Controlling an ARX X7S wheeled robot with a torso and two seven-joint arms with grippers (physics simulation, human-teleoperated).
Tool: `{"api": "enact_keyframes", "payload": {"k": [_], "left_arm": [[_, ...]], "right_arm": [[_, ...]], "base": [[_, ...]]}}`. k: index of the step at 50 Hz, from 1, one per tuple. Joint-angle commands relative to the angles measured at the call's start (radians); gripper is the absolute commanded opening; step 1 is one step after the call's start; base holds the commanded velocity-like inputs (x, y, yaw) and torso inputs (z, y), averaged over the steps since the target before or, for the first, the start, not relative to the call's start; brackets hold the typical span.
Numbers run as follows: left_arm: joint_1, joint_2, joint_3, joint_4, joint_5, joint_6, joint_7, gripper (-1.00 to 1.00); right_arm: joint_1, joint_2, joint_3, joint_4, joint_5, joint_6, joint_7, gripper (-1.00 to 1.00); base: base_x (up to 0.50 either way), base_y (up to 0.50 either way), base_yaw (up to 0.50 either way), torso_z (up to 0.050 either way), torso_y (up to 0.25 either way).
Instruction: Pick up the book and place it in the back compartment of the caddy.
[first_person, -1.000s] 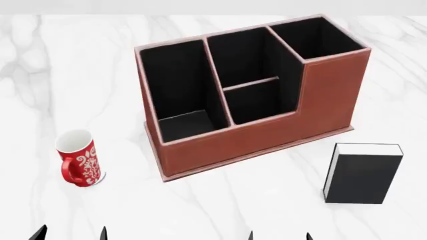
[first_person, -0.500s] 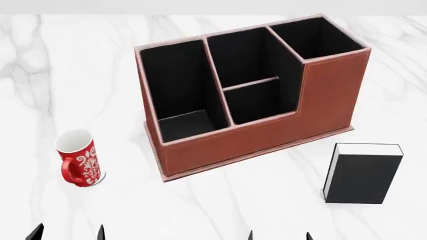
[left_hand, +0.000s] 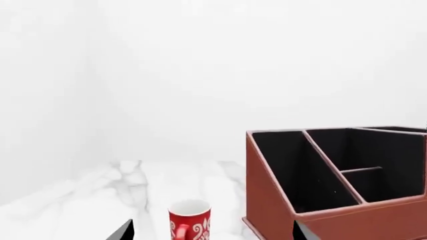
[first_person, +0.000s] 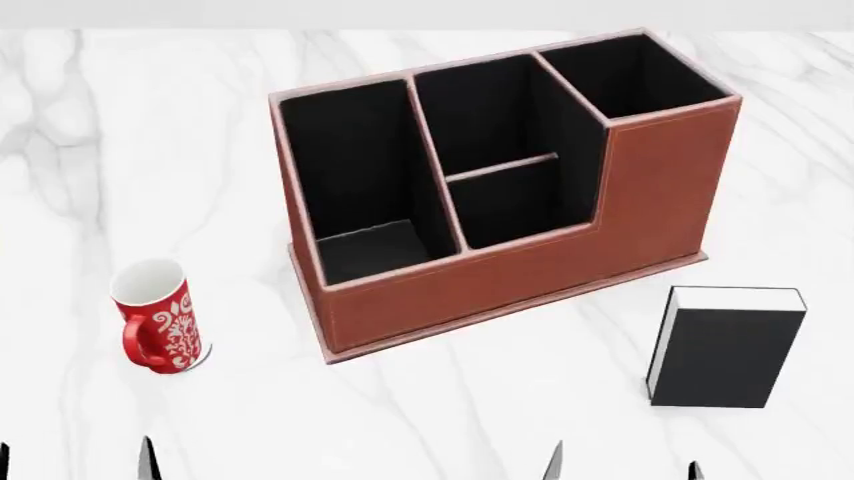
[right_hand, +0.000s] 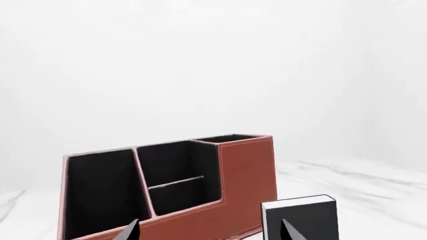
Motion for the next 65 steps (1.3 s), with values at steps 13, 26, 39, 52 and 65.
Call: {"api": "enact_keyframes", "payload": {"k": [13,26,39,52,65], "left_arm": [[0.059,-0.016,0.008,0.010,0.048,0.230,-0.109,1.00],[0.059,-0.032,0.030,-0.004,0.033,0.271,-0.128,1.00],[0.050,-0.049,0.046,-0.011,0.004,0.268,-0.136,1.00],[0.047,-0.060,0.059,-0.009,0.008,0.258,-0.150,1.00],[0.047,-0.070,0.070,-0.005,0.006,0.254,-0.163,1.00]], "right_arm": [[-0.066,0.007,0.001,0.000,-0.008,-0.297,0.065,1.00],[-0.058,0.019,-0.006,0.019,-0.024,-0.321,0.097,1.00],[-0.049,0.033,-0.023,0.025,-0.026,-0.306,0.120,1.00],[-0.040,0.050,-0.039,0.027,-0.009,-0.286,0.134,1.00],[-0.039,0.061,-0.049,0.026,-0.007,-0.286,0.149,1.00]], "base": [[0.00,0.00,0.00,0.000,0.000],[0.00,0.00,0.00,0.000,0.000],[0.00,-0.02,0.00,0.000,0.000],[-0.03,-0.20,0.00,0.000,0.000],[-0.04,-0.23,0.00,0.000,0.000]]}}
